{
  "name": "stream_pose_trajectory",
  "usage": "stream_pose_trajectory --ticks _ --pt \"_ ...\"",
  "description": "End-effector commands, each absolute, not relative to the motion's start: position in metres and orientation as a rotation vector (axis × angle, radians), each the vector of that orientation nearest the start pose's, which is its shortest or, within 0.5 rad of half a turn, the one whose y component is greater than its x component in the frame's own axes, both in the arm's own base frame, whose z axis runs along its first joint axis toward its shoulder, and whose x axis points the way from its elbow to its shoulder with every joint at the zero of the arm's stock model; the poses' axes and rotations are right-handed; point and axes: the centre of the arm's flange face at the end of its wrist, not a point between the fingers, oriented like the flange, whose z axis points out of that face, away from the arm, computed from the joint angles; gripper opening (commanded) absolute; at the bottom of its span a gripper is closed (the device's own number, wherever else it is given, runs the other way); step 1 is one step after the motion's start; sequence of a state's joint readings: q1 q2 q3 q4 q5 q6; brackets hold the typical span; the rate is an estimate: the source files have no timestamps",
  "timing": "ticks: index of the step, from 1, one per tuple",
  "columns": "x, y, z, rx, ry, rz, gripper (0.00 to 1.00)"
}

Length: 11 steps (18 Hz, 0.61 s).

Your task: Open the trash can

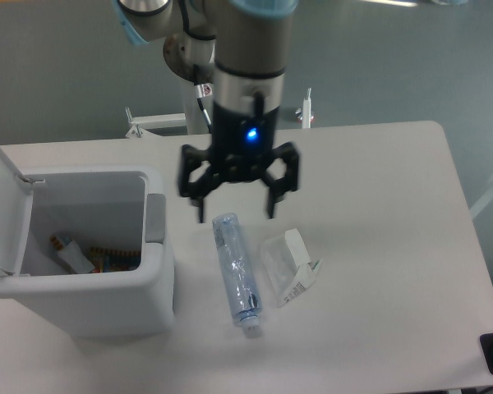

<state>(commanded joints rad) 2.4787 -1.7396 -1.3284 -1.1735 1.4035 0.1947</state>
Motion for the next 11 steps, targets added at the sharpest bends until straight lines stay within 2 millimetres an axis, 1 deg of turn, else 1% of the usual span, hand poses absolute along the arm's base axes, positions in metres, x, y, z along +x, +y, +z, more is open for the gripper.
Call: stream_pose_trajectory --ticks 2,3,4,6,7,8,9,11 --pt "-0.398 0.465 0.565 -2.545 -0.871 0.231 1.0" --pt "-0.403 0.458 0.566 -2.569 -0.86 0.274 1.0" --pt "-0.406 0.449 0.571 -2.574 -0.859 0.312 1.0" --pt "-0.415 0.435 0.576 -2.585 -0.847 0.347 1.0" --pt "-0.419 0.424 0.579 -2.594 -0.835 0.375 1.0" --pt "-0.424 0.414 0.578 -2.623 -0.826 0.395 1.0" --pt "-0.425 0.409 0.571 -2.671 -0.796 0.391 1.0" --pt "-0.428 0.4 0.569 -2.727 -0.692 0.408 1.0"
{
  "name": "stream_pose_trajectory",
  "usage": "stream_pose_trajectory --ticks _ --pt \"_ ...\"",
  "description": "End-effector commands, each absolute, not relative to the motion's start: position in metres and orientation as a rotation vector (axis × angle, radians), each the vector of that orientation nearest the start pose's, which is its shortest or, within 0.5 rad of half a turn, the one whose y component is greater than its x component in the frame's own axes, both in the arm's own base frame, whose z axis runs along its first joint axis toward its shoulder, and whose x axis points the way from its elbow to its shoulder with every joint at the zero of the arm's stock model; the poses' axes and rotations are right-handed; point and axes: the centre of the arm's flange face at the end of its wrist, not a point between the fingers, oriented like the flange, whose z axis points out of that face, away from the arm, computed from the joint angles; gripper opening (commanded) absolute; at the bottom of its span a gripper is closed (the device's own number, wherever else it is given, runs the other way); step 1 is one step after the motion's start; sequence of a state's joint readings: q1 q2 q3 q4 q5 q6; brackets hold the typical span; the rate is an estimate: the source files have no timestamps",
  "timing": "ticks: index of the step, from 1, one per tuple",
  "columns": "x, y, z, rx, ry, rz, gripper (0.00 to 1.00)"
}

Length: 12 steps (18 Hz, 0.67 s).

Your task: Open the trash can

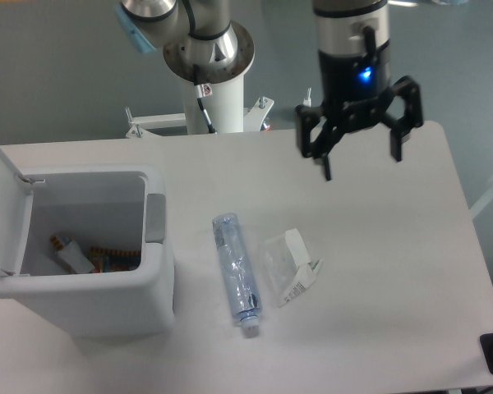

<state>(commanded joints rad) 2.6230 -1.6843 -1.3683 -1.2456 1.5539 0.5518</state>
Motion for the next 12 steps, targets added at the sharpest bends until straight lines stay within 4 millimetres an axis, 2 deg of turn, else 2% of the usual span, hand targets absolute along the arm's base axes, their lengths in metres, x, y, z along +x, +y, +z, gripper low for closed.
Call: stream_pose_trajectory --ticks 2,5,8,12 --pt "-0.432 0.396 0.564 -2.765 -0.605 0.419 1.0" --pt "-0.445 0.379 0.563 -2.801 -0.53 0.437 1.0" --pt "-0.448 0.373 0.559 -2.854 -0.41 0.435 1.0" --pt "-0.456 0.366 0.561 -2.85 -0.413 0.45 1.0"
